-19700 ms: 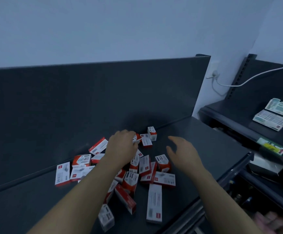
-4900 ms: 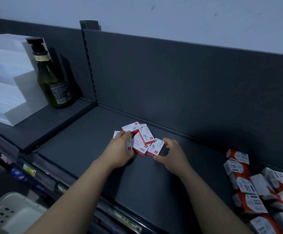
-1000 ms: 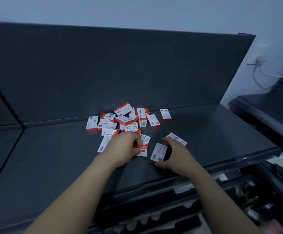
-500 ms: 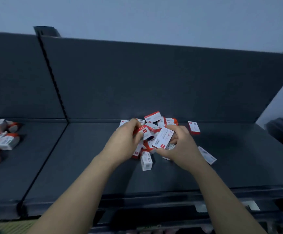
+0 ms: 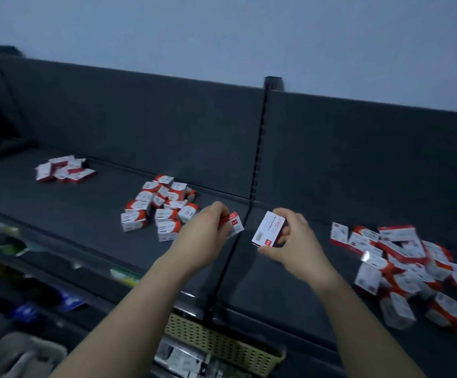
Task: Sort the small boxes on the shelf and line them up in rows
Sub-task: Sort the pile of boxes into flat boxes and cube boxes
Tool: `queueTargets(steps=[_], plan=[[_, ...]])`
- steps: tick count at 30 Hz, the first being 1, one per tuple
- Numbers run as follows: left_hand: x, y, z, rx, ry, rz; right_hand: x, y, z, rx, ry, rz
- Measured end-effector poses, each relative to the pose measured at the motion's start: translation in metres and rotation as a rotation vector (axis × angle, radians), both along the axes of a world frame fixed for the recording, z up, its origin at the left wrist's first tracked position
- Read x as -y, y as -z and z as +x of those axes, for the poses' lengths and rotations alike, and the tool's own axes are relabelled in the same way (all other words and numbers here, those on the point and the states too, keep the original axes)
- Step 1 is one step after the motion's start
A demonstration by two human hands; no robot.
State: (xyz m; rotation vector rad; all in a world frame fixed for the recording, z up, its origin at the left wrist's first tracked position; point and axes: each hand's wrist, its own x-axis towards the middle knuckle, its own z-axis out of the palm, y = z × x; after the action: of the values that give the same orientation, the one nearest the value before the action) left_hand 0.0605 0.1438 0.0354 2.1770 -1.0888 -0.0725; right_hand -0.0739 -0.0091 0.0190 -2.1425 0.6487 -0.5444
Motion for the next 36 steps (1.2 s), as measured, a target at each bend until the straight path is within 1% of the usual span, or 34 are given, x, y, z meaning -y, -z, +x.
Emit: queueTargets(steps=[6, 10, 16, 21, 26, 31, 36], plan=[[-0.104, -0.009, 0.081, 0.037, -0.165, 0.071, -0.082, 0.001, 0.112, 0.011, -0.102, -0.006], [-0.165, -0.009, 0.129, 0.095, -0.232, 0.129, -0.132, 0.004, 0.173, 0.044, -0.169, 0.040], [-0.226, 0.000, 0.191, 0.087, -0.359, 0.133, -0.179, 0.013, 0.252, -0.040, -0.267, 0.057], [-0.254, 0.012, 0.245, 0.094, -0.462, 0.126, -0.202, 0.017, 0.319, -0.070, -0.329, 0.000], [-0.260, 0.020, 0.309, 0.083, -0.546, 0.126, -0.211, 0.026, 0.387, -0.098, -0.366, -0.031], [-0.258, 0.034, 0.369, 0.063, -0.578, 0.155, -0.214, 0.035, 0.448, -0.124, -0.402, -0.002], [-0.259, 0.052, 0.417, 0.036, -0.574, 0.180, -0.220, 0.049, 0.491, -0.154, -0.395, 0.005]])
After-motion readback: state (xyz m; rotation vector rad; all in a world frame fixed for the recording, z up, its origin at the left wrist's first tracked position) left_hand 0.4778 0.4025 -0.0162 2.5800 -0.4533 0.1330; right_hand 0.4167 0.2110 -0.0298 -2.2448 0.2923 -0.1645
